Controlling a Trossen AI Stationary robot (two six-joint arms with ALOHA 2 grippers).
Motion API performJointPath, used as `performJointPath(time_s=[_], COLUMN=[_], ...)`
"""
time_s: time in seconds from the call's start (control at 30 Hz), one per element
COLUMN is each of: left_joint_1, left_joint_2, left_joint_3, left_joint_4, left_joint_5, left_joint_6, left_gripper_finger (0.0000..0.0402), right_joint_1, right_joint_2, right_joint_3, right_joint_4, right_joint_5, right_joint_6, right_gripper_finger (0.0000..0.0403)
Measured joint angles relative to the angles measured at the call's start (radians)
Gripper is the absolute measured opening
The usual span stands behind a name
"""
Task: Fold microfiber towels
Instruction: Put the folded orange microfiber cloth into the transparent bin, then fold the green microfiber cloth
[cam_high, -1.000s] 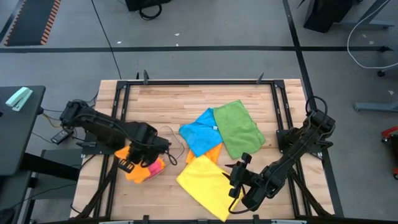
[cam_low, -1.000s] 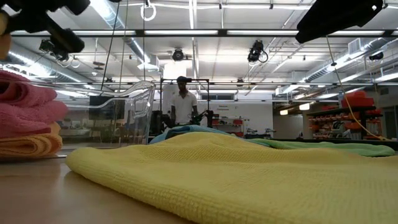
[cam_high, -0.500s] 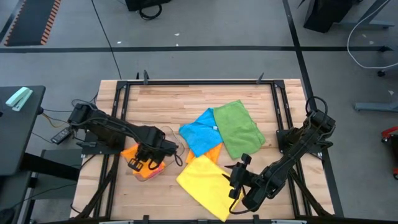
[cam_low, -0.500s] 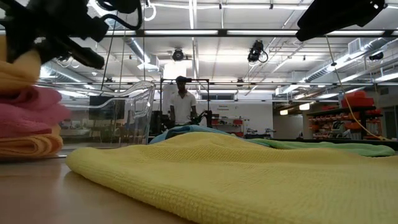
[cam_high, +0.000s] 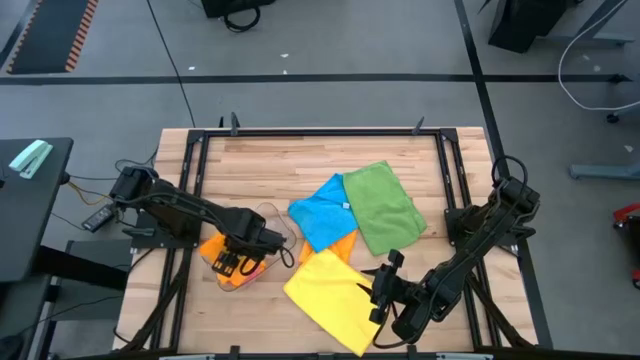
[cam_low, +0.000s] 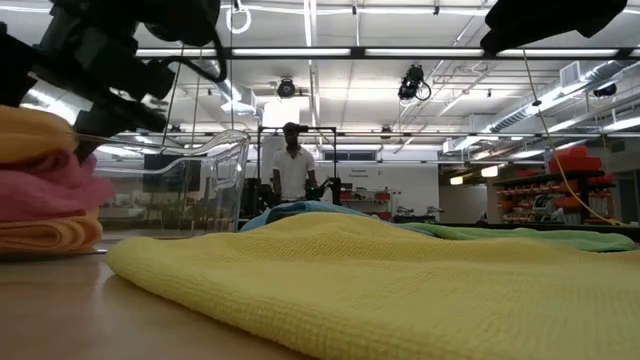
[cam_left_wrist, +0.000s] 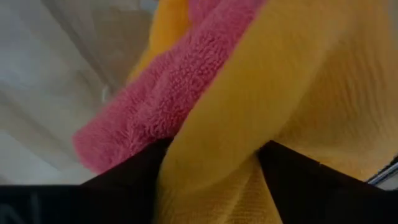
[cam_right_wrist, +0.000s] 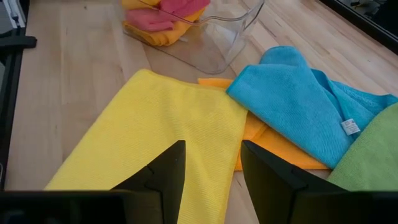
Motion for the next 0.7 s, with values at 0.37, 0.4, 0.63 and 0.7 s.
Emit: performJointPath(time_s=[0.37, 0.4, 0.63, 0.7], left_joint_1=[-0.029, -0.033, -0.074, -0.090], left_joint_2=[-0.097, -0.111, -0.134, -0.135], left_joint_3=[0.117, 0.128, 0.242, 0.258], left_joint_4=[-0.074, -0.074, -0.141, -0.048], left_joint_5=[-0.024, -0.039, -0.257, -0.298], left_joint_6=[-0.083, -0.096, -0.215, -0.293], left_gripper_finger=[0.0256, 0.0255, 0.0257, 0.0248], right_joint_1=[-0.001, -0.001, -0.001, -0.001], right_joint_2=[0.000, 0.000, 0.000, 0.000], right_joint_3=[0.000, 0.000, 0.000, 0.000], right_joint_4=[0.000, 0.000, -0.002, -0.002], right_joint_5=[0.000, 0.000, 0.000, 0.003], right_joint_6=[-0.003, -0.003, -0.008, -0.011], right_gripper_finger=[0.0162, 0.0162, 0.0162, 0.0162])
